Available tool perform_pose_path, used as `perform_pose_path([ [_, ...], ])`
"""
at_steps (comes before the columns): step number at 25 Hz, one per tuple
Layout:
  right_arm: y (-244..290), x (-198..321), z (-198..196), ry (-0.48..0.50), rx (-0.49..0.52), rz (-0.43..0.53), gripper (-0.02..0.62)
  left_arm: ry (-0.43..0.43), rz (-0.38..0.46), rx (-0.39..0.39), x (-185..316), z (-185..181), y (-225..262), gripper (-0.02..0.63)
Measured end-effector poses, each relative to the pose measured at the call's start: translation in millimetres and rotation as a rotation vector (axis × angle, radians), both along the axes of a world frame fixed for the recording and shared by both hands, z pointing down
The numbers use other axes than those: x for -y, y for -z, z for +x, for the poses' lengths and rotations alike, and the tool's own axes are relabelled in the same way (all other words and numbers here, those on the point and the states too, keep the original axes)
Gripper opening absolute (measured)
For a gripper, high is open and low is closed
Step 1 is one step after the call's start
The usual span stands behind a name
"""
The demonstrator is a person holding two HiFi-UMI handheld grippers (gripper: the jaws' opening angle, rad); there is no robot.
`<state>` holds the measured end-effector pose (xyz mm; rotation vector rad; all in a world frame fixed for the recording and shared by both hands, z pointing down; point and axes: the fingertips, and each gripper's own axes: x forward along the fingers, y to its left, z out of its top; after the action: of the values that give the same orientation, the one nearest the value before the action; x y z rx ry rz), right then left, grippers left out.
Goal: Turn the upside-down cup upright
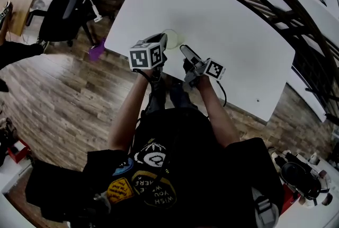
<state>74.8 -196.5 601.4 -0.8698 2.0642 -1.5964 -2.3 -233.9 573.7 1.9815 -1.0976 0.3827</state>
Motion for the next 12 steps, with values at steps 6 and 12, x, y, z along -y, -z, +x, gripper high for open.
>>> perform_pose_path([
  [6, 12, 14, -3, -0.049, 0.503, -0.161, 0.357, 0.005, 0.108, -0.009, 8, 9, 13, 0.025],
  [12, 19, 29, -3, -0.099, 0.730, -0.224, 0.394, -0.098, 0.170, 0.031, 0, 30, 11, 0.025],
])
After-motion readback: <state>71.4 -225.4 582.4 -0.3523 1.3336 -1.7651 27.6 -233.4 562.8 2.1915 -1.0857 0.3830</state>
